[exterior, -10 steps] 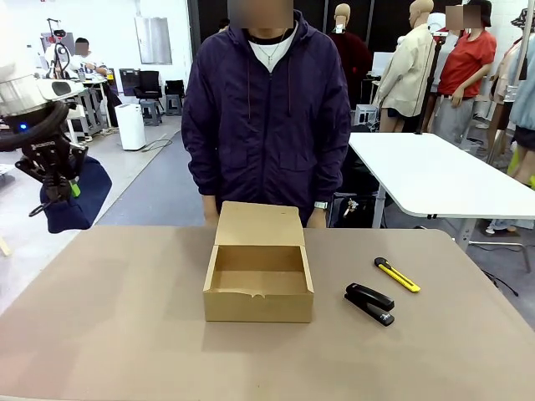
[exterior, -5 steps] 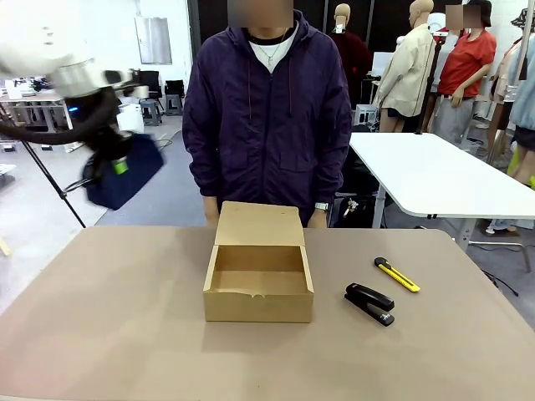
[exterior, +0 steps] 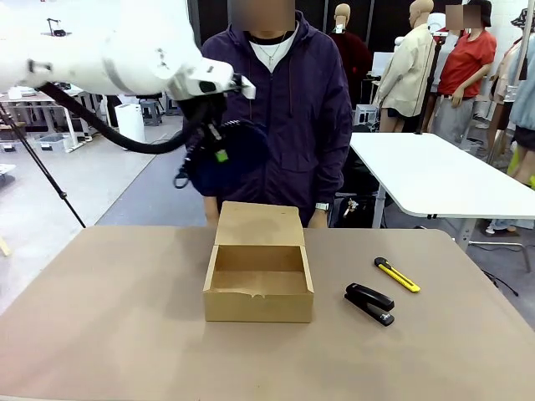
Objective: Pack the items into the box.
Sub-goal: Pick up the item indicated by the person and place it inside the Mailer Box.
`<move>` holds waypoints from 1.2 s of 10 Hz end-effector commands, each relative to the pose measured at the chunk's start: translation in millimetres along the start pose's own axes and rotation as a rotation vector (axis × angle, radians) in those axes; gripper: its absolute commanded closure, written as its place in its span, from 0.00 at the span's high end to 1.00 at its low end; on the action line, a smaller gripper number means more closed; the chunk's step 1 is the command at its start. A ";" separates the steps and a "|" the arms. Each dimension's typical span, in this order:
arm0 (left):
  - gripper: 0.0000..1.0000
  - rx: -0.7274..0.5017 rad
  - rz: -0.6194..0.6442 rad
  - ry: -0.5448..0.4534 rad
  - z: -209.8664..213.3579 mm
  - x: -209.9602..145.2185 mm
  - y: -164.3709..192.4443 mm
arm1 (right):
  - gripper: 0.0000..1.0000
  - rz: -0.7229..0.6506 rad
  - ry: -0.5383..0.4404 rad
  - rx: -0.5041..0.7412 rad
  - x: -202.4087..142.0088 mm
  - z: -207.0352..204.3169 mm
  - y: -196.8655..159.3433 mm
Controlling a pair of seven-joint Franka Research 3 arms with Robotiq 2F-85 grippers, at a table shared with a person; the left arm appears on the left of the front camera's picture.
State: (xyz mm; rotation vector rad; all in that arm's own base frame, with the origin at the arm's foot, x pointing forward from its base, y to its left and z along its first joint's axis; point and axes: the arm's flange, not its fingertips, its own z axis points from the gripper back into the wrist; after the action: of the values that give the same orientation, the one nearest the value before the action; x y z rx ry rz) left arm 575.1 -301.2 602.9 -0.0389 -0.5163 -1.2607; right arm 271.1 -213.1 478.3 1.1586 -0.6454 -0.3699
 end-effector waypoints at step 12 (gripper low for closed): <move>0.00 -0.372 -0.528 0.153 -22.2 6.3 -30.8 | 1.00 0.016 -0.019 0.028 2.7 -1.4 1.5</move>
State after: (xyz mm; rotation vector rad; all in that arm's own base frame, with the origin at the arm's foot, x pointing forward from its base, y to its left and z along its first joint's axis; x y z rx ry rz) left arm 556.9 -324.6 572.7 -0.1052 -0.1289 -1.8388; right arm 271.2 -213.2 478.3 1.1585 -0.6451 -0.3701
